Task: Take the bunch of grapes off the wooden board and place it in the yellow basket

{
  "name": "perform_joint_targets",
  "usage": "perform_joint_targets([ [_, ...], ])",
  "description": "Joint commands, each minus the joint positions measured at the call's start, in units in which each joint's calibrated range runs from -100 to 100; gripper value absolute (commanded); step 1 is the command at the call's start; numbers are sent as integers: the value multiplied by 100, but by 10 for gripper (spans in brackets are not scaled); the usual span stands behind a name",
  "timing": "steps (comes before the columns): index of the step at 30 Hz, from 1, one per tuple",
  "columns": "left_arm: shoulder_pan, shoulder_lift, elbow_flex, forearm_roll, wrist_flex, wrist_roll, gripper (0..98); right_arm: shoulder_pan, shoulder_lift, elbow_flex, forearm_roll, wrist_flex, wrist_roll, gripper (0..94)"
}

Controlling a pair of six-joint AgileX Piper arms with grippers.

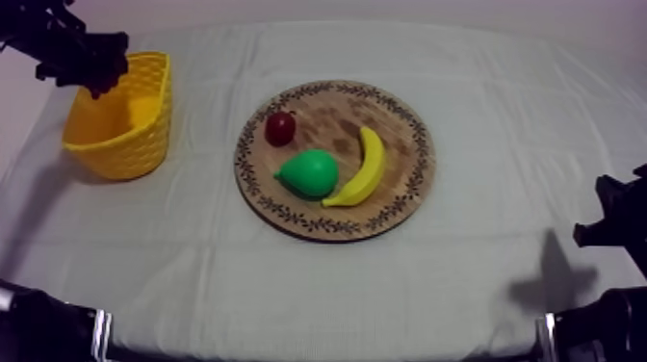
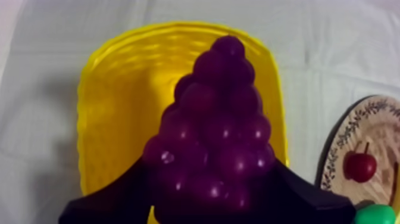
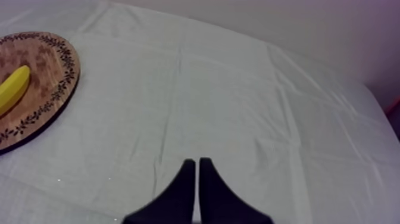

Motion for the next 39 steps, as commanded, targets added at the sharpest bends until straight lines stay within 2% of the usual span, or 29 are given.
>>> perform_joint_targets([
  [1, -7, 108, -34, -36, 13, -16, 348, 2, -2, 4, 0, 1, 2, 2],
  [9, -34, 570, -141, -181, -21, -125, 355, 2, -2, 4, 0, 1, 2, 2],
  [18, -42, 1168, -355, -199, -88, -245, 351, 2, -2, 4, 0, 1, 2, 2],
  [30, -56, 1313, -304, -218, -280, -213, 359, 2, -2, 4, 0, 1, 2, 2],
  [32, -42, 1290, -282, -225, -289, -206, 400, 2, -2, 4, 0, 1, 2, 2],
  [36, 6, 1195, -183, -289, -322, -142, 663, 2, -2, 4, 0, 1, 2, 2],
  [39, 68, 1093, -109, -401, -329, -17, 791, 2, -2, 4, 0, 1, 2, 2],
])
